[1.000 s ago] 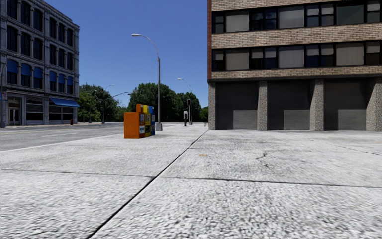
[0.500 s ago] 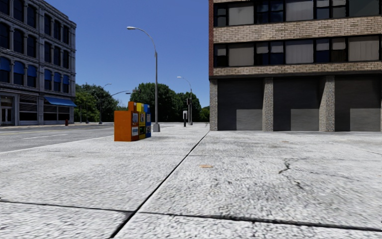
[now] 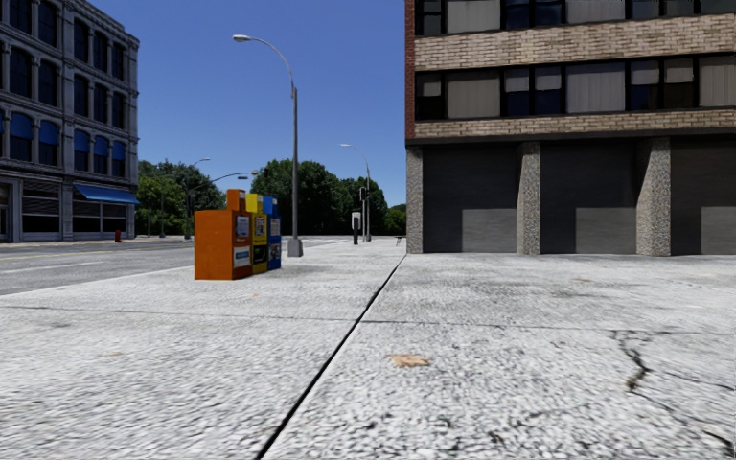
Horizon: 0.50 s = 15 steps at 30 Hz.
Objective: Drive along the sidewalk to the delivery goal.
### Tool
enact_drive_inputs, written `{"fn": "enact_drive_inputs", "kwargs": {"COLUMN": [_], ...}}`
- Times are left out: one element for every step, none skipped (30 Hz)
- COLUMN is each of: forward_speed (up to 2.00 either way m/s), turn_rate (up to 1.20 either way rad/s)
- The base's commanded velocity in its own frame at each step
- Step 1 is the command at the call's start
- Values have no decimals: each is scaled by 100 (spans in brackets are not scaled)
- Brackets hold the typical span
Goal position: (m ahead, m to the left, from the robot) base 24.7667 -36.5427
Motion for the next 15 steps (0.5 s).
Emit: {"fn": "enact_drive_inputs", "kwargs": {"forward_speed": [200,200,200,200,200,200,200,200,200,200,200,200,200,200,200], "turn_rate": [0,0,0,0,0,0,0,0,0,0,0,0,0,0,0]}}
